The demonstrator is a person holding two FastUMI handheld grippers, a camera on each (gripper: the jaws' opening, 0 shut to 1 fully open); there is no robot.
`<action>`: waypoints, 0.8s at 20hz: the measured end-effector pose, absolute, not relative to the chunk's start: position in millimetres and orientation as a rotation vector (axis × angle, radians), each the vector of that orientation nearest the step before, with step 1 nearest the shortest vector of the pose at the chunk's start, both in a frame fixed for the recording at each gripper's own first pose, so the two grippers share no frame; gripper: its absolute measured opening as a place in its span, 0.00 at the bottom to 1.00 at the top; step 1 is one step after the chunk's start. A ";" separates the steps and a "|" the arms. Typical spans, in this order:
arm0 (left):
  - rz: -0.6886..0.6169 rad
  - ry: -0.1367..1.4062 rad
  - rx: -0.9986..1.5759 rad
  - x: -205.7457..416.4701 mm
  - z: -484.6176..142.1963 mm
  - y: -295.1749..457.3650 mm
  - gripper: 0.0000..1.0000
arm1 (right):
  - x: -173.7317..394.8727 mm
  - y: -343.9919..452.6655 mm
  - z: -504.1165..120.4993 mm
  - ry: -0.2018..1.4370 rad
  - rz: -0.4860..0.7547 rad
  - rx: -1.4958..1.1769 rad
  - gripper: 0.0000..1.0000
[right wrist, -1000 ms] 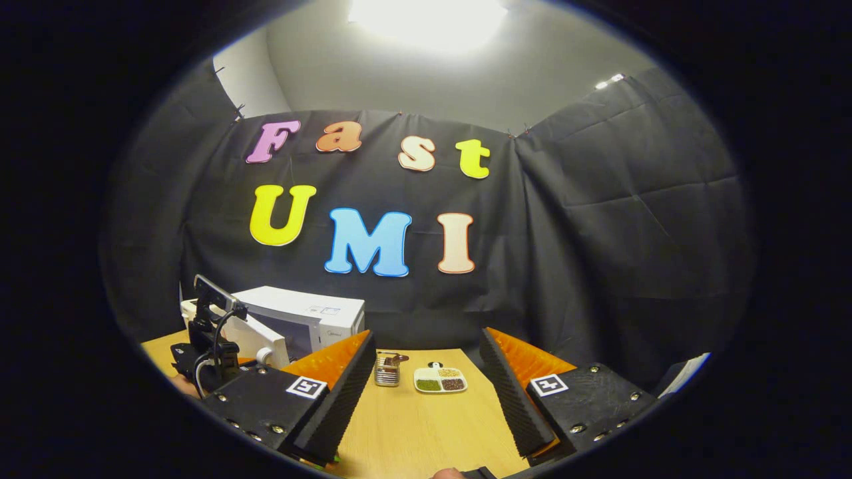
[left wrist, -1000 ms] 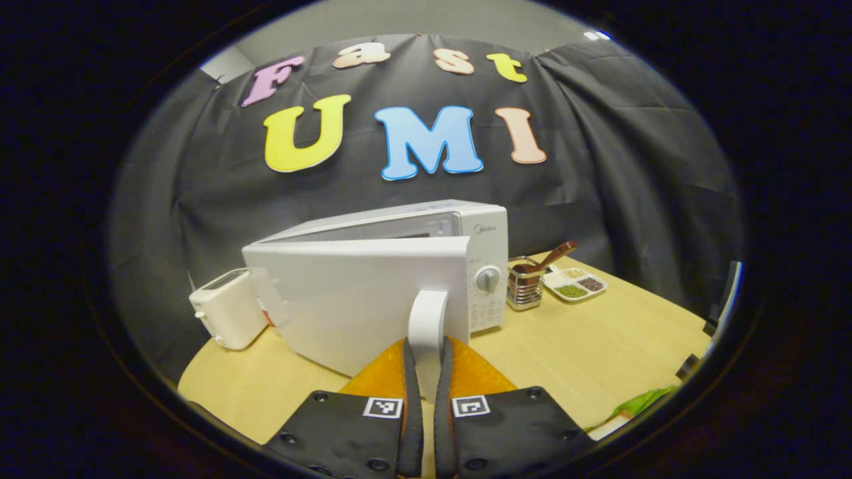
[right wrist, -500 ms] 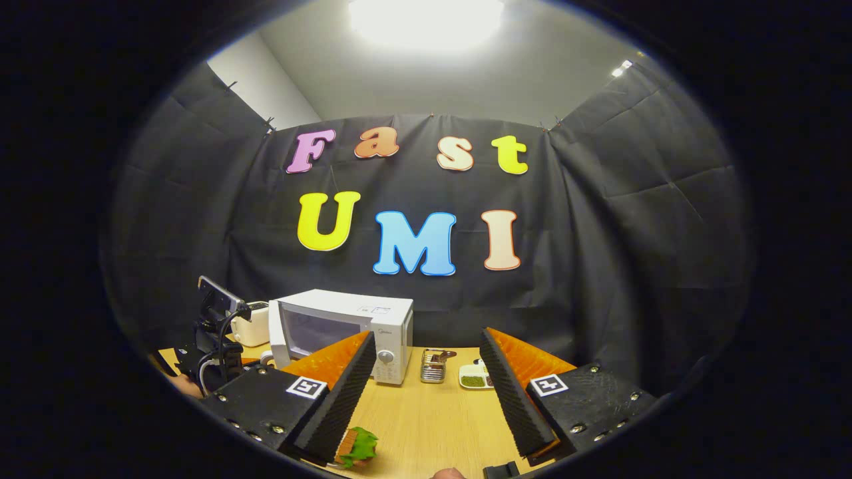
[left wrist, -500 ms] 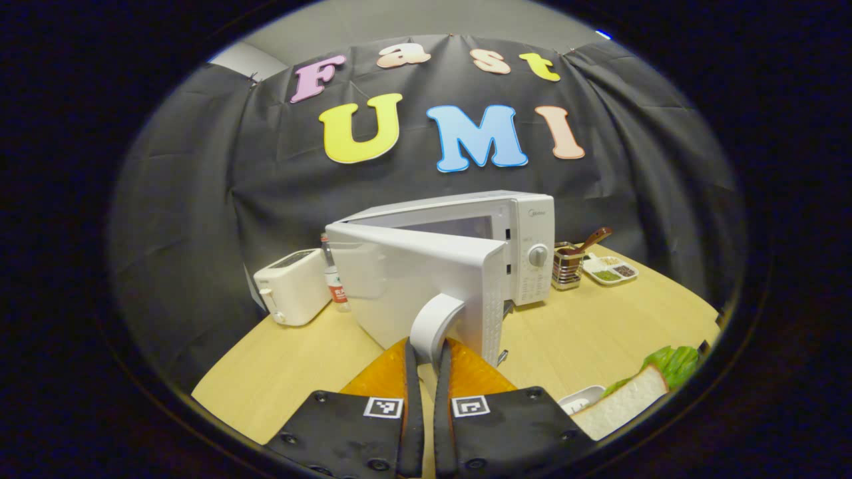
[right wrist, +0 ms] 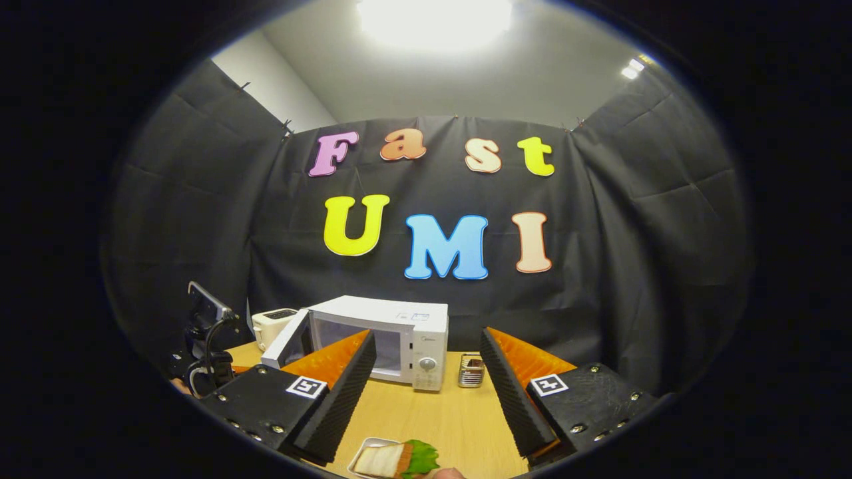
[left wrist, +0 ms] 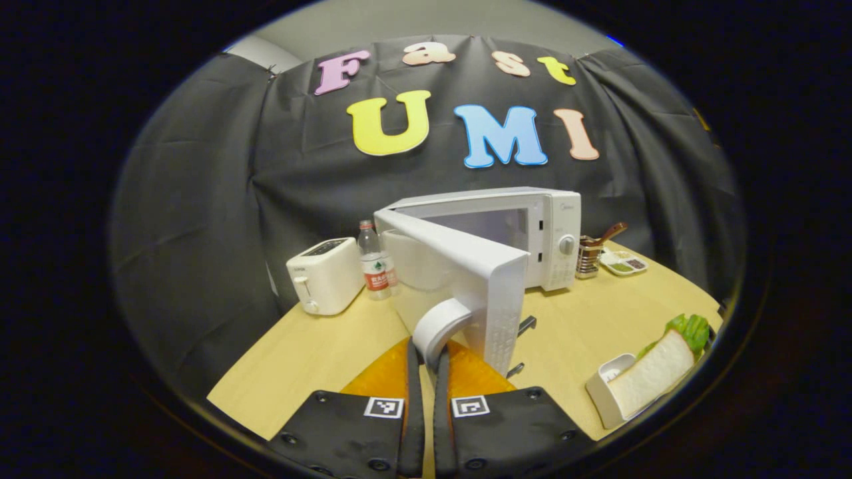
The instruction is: Open the microwave oven with the left hand, put the food in, and close the microwave oven.
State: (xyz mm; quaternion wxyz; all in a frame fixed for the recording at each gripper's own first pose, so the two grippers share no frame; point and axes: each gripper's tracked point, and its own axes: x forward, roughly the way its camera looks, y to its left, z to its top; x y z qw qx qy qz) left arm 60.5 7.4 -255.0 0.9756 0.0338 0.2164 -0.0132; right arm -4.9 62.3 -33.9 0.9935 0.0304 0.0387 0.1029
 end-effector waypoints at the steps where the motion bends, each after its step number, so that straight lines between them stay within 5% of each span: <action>1: -0.030 0.436 0.064 58.5 -254.6 14.7 0.14 | -5.3 69.4 -31.0 0.073 0.206 0.063 0.95; 16: -0.130 0.414 0.035 49.1 -258.5 96.0 0.12 | -4.1 169.5 -24.4 0.074 0.198 0.057 0.95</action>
